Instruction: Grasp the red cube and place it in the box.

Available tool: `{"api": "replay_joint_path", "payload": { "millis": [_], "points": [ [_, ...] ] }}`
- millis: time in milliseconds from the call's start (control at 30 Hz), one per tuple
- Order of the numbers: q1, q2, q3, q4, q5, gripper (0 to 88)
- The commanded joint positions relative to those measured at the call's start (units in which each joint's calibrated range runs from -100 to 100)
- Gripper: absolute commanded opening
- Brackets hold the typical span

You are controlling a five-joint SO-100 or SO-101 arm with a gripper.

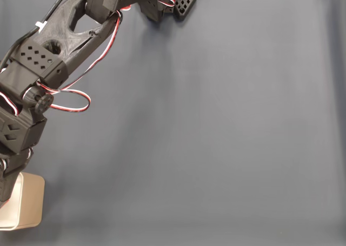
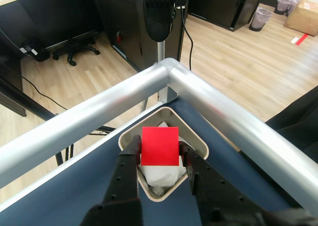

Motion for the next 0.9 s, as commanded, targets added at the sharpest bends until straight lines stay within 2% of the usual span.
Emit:
{"api": "replay_joint_path", "payload": {
  "millis": [0, 367, 433, 600, 700, 867],
  "points": [
    [0.76, -1.09, -3.75, -0.8, 0.0, 0.9],
    [0.76, -1.09, -3.75, -0.8, -0.29, 1.8],
    [0.76, -1.18, -3.75, -0.96, -1.03, 6.8],
    [0.76, -1.52, -3.75, -1.12, -2.83, 29.2],
    [0.83, -1.78, -3.75, -1.04, -3.08, 38.4],
    [0.97, -1.87, -3.57, -1.04, -2.39, 44.9]
  ]
}}
